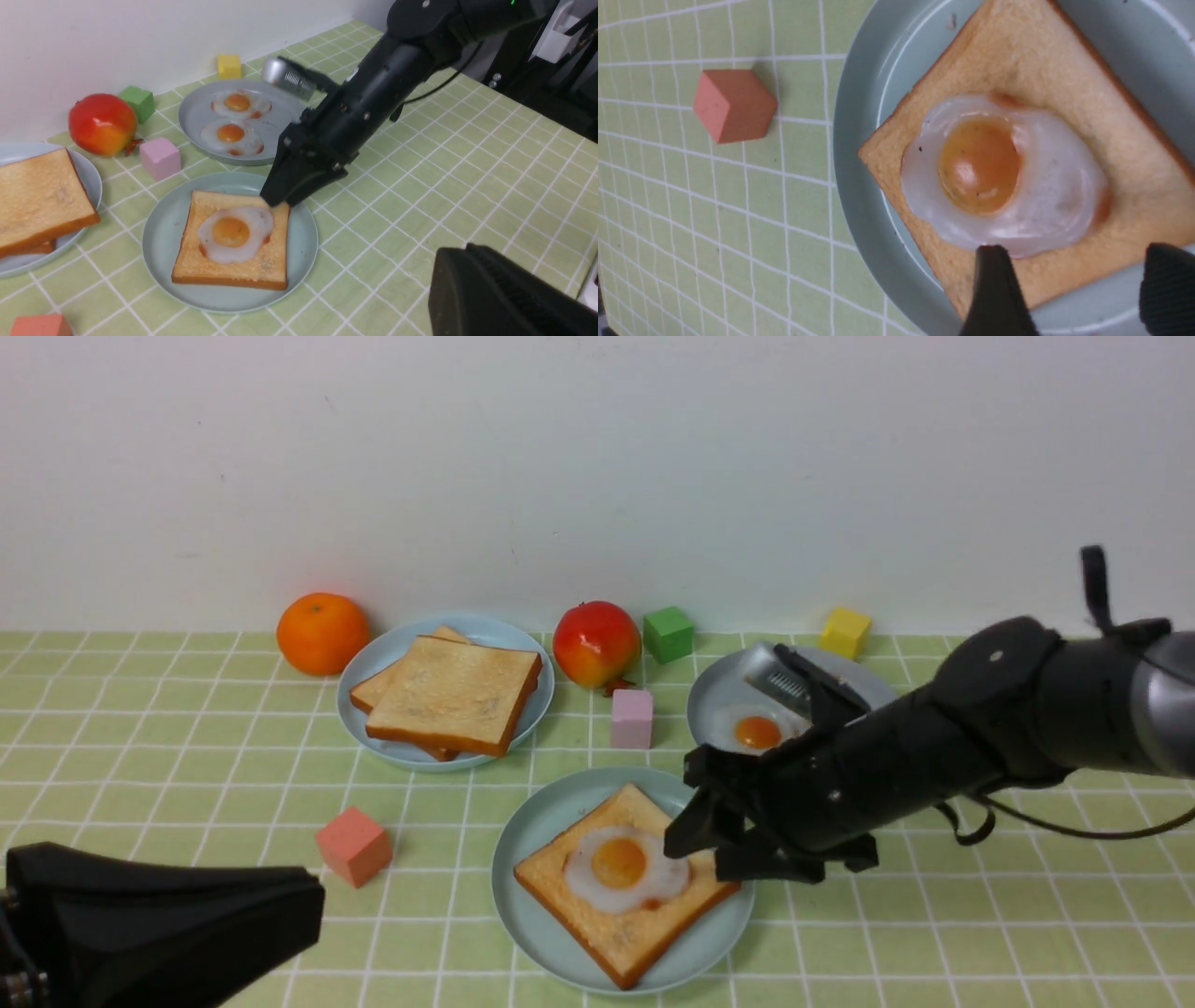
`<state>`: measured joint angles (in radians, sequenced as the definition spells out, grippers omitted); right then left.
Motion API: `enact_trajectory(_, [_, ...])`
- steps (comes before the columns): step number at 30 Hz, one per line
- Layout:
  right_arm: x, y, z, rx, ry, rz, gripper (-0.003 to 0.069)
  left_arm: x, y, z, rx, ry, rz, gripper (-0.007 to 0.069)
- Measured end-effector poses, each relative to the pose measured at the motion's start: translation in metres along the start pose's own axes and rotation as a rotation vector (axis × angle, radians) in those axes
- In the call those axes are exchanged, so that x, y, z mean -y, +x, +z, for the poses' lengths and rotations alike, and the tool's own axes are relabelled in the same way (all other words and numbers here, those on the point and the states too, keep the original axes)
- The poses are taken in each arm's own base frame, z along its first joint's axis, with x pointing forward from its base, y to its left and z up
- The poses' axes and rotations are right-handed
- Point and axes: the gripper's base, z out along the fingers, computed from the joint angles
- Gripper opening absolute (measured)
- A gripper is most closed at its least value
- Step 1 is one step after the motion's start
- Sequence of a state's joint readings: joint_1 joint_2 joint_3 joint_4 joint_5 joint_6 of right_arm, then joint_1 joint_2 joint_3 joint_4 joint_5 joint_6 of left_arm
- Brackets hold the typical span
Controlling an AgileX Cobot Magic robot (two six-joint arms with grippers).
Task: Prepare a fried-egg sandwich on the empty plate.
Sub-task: Use the right arm to place the fried egg on the slice of bread in the middle, then use the left arm to grab a slice of bread
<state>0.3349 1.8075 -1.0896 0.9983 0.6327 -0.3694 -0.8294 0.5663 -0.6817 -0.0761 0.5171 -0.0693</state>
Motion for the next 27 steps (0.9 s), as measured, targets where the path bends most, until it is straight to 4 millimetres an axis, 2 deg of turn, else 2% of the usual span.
enact_trajectory(3, [-0.003,-0.004,-0.040,0.018,0.017,-0.070,0.0461,-0.001,0.004,0.006,-0.057,-0.007,-0.049,0.0017])
enact_trajectory(4, [-0.003,-0.003,-0.043,0.019,0.019,-0.075,0.0459,-0.001,0.004,0.006,-0.062,-0.008,-0.054,0.0017])
enact_trajectory(5, [-0.005,0.000,-0.069,0.012,0.045,-0.115,0.0433,-0.001,0.007,0.017,-0.115,-0.018,-0.097,0.0017])
enact_trajectory(7, [-0.009,0.009,-0.099,0.005,0.107,-0.187,0.0379,-0.002,0.011,0.032,-0.180,-0.034,-0.152,0.0017])
enact_trajectory(8, [-0.011,0.010,-0.101,0.006,0.103,-0.187,0.0372,-0.003,0.012,0.034,-0.189,-0.036,-0.152,0.0017])
enact_trajectory(9, [-0.019,0.022,-0.129,0.014,0.162,-0.251,0.0305,-0.004,0.017,0.051,-0.258,-0.057,-0.186,0.0017])
enact_trajectory(13, [-0.037,0.056,-0.177,0.053,0.243,-0.370,0.0113,-0.008,0.027,0.099,-0.426,-0.104,-0.205,0.0006])
enact_trajectory(16, [-0.050,0.080,-0.205,0.106,0.248,-0.446,0.0009,-0.009,0.025,0.130,-0.490,-0.122,-0.203,-0.0013])
enact_trajectory(19, [-0.060,0.104,-0.229,0.162,0.220,-0.502,-0.0009,-0.017,0.016,0.160,-0.520,-0.158,-0.215,-0.0013])
enact_trajectory(20, [-0.060,0.105,-0.230,0.163,0.218,-0.505,-0.0009,-0.019,0.016,0.163,-0.528,-0.163,-0.216,-0.0013])
enact_trajectory(23, [-0.065,0.125,-0.251,0.221,0.196,-0.546,-0.0003,-0.044,0.000,0.182,-0.514,-0.231,-0.245,-0.0013])
enact_trajectory(27, [-0.068,0.152,-0.280,0.329,0.168,-0.597,0.0000,-0.098,-0.022,0.207,-0.510,-0.336,-0.287,-0.0013])
